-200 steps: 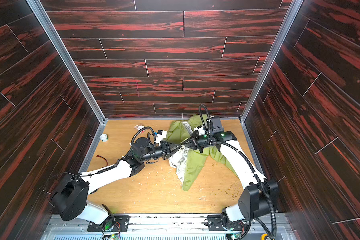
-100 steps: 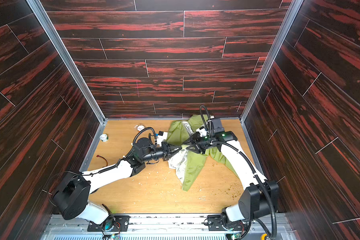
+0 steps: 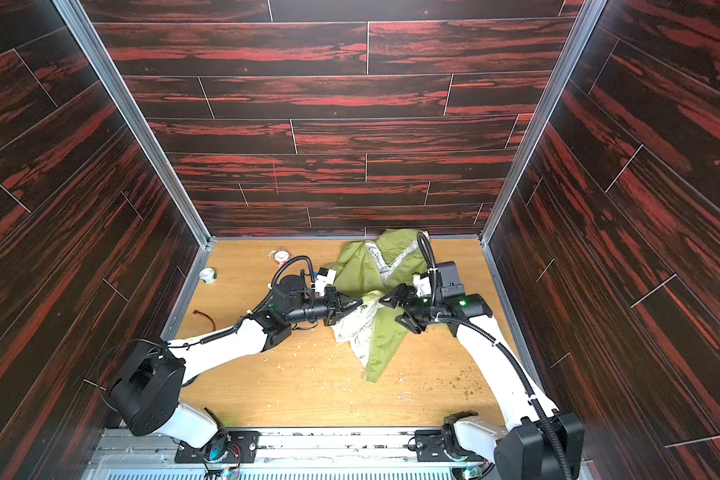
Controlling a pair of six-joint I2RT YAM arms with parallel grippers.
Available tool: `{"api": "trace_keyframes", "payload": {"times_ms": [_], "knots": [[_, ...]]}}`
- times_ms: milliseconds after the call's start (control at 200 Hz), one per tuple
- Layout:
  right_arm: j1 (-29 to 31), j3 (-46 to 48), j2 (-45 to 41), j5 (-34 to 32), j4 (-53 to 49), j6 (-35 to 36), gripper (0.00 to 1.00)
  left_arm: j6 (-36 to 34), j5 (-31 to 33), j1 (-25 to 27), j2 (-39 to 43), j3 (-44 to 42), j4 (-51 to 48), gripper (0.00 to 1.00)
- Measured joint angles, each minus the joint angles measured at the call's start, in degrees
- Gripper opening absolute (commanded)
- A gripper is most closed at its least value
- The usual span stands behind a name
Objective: Zip up the jacket
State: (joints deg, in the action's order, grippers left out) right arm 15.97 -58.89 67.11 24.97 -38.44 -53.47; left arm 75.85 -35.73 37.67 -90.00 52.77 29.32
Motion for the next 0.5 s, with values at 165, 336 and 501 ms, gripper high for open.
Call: {"api": "trace_keyframes", "payload": {"times_ms": [165,336,501], "knots": [[2.7,8.1,-9.7,-7.6,1.8,-2.6,0.77,-4.3,0.8,-0.8,-0.8,4.6,-12.9,0.00],[12.8,12.9,-13.8,-15.2,2.9,-5.0,0.73,-17.9,9.6,-0.8,2.0,12.6,-33.6,0.00],[17.9,20.3,-9.0,-16.5,6.5,-10.3,0.60,-28.2,17.4,-0.9,10.7,11.5,-40.0,0.00]]}}
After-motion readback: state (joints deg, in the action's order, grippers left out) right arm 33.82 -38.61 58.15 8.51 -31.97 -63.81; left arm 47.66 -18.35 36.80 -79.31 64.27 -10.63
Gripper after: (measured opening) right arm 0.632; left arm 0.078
